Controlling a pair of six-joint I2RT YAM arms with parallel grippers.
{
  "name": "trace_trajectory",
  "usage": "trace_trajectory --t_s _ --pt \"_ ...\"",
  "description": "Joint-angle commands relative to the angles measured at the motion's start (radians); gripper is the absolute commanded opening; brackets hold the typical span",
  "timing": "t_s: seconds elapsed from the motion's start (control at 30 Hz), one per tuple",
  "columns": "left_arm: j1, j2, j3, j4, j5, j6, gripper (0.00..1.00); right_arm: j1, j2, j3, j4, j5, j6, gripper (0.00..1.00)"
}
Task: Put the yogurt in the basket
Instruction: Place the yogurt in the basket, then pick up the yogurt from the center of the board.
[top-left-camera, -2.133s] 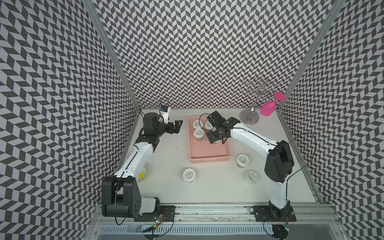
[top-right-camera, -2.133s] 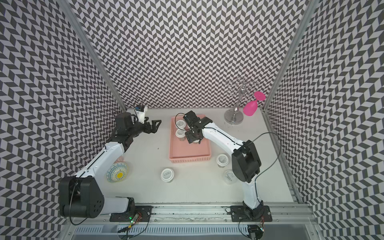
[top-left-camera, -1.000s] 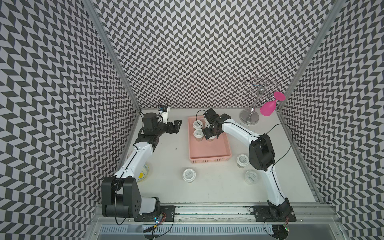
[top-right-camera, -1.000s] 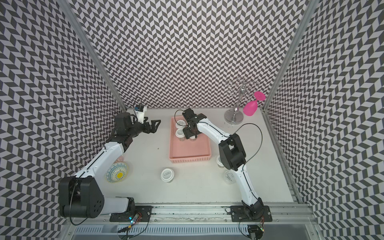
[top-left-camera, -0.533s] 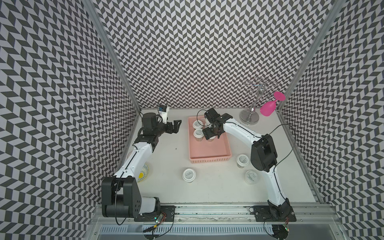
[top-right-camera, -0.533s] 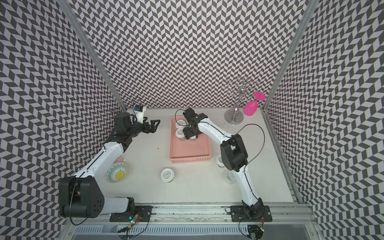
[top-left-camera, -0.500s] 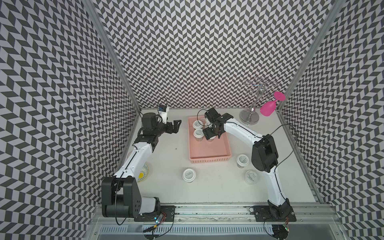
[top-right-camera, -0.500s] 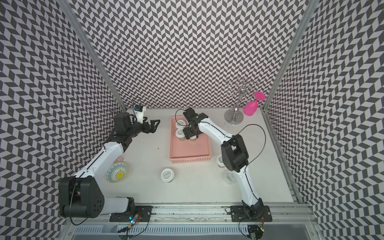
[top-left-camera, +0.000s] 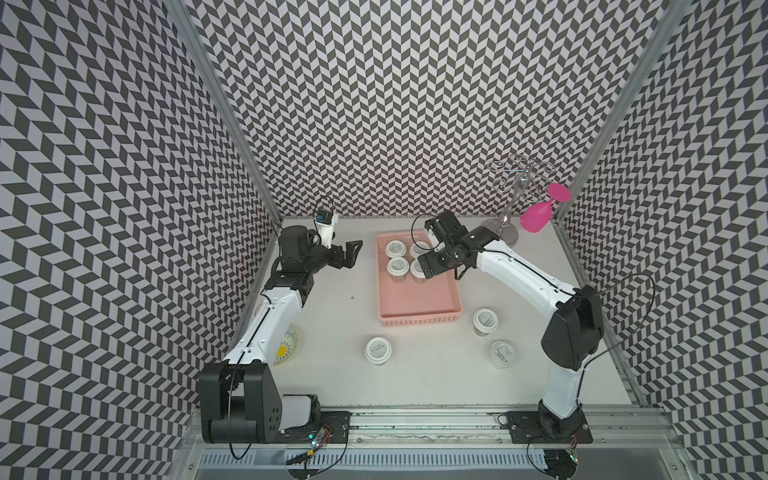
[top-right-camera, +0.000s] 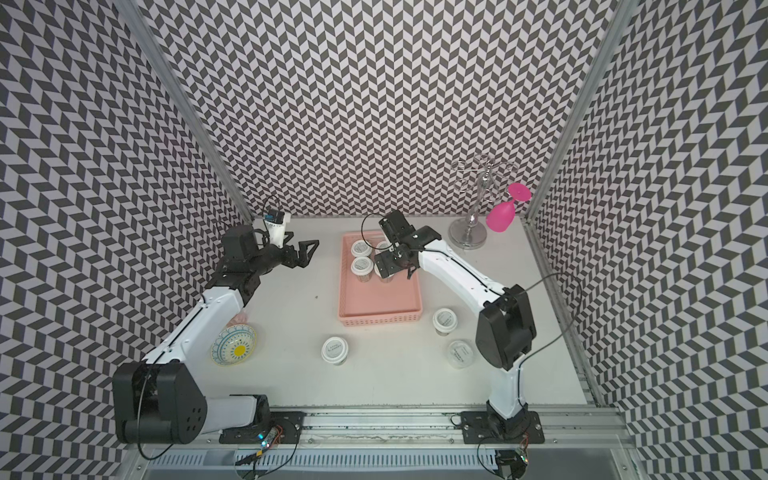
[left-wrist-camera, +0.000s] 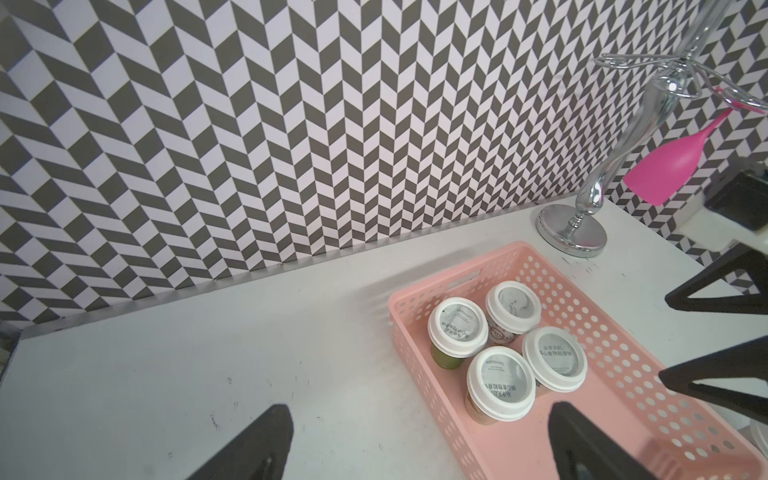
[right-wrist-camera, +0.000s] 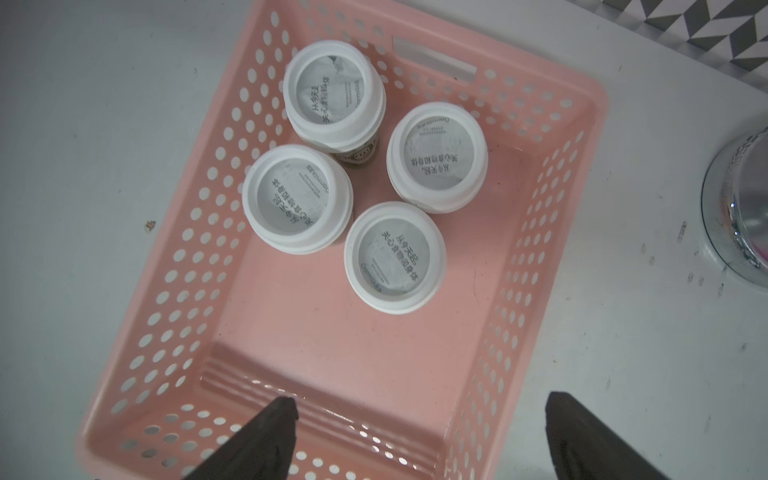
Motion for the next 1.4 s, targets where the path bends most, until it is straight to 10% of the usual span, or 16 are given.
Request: trace_trajectory --t_s 0.0,1.37 --pt "0.005 -0.026 0.009 -0.047 0.073 0.077 1.00 -0.001 -0.099 -0.066 0.066 0.065 -0.010 1.00" --pt "-0.354 -0.021 0.168 -0.821 0.020 0.646 1.00 -0.038 -1.161 -1.086 0.858 0.459 -0.196 0.99"
